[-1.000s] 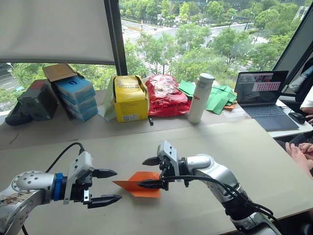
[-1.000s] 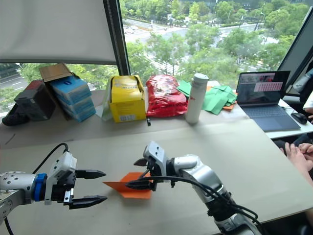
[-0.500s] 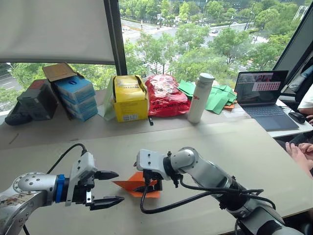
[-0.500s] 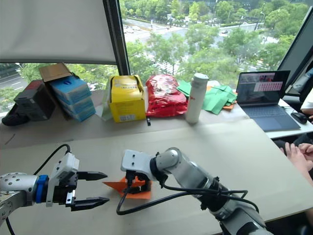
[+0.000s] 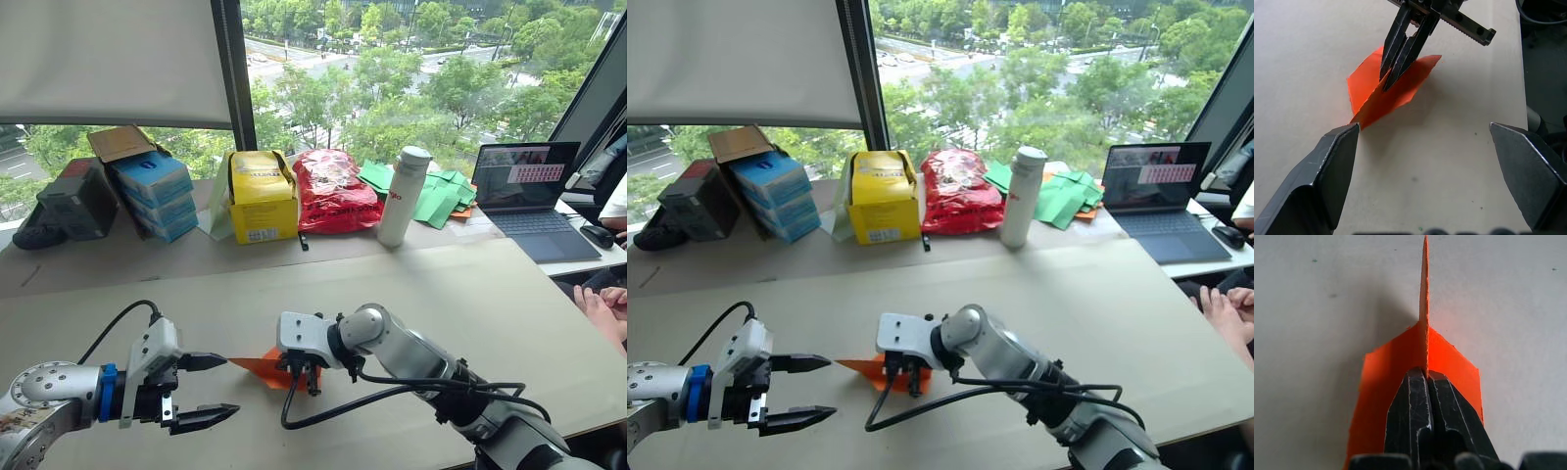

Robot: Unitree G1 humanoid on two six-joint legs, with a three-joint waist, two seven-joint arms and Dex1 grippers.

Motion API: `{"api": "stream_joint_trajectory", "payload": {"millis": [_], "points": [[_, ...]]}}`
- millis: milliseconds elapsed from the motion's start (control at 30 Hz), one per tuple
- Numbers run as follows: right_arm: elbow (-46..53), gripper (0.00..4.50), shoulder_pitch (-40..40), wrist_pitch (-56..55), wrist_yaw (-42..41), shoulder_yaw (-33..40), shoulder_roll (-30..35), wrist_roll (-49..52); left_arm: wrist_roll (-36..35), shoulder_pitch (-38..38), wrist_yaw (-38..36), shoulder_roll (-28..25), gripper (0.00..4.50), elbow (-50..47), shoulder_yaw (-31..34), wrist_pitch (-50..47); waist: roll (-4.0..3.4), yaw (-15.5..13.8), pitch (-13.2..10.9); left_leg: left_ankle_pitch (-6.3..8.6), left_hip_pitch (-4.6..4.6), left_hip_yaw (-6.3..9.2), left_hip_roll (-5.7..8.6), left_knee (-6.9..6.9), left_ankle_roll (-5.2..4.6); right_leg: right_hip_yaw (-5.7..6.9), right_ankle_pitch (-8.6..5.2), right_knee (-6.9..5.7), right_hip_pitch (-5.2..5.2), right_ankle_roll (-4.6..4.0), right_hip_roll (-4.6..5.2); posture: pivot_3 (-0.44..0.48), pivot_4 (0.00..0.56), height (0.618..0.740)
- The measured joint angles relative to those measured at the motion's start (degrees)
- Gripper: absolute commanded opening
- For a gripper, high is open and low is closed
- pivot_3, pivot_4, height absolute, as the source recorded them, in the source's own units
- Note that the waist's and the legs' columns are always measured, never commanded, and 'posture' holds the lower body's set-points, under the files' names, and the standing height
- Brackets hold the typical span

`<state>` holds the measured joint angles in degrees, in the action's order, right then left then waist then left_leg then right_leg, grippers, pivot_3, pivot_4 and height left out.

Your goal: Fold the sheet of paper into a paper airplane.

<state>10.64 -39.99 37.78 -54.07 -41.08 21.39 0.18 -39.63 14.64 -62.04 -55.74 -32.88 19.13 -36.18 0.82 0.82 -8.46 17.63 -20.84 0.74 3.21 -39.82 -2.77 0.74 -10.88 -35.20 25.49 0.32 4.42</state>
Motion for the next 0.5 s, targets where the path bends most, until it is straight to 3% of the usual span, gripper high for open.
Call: {"api": "stream_joint_trajectory", "payload": {"millis": [167,333,500], "points": [[0.2,0.07,0.0,0.3,0.0,1.8,0.3,0.6,0.1,-0.2,-0.2,0.2,4.5,0.2,0.0,1.1,0.0,0.0,0.0,0.0,-0.02,0.0,0.0,0.0,0.0,-0.01,0.0,0.0,0.01,0.0,0.01,0.0,0.15,0.74],[4.1,0.07,0.2,8.0,2.1,14.7,2.7,4.8,-1.1,-4.6,2.1,2.2,4.5,0.1,0.0,0.9,0.01,-0.5,0.0,0.01,-0.06,0.06,0.02,-0.04,-0.01,-0.01,0.01,0.02,-0.03,0.01,0.03,0.0,0.15,0.74],[4.1,0.07,1.0,18.0,9.3,29.8,7.0,5.7,-0.3,-11.7,7.4,6.6,4.5,0.1,-2.6,1.3,-0.01,-0.8,0.0,0.01,-0.07,0.05,0.02,0.0,-0.02,-0.05,0.01,0.04,-0.04,0.01,0.05,0.0,0.15,0.74]]}}
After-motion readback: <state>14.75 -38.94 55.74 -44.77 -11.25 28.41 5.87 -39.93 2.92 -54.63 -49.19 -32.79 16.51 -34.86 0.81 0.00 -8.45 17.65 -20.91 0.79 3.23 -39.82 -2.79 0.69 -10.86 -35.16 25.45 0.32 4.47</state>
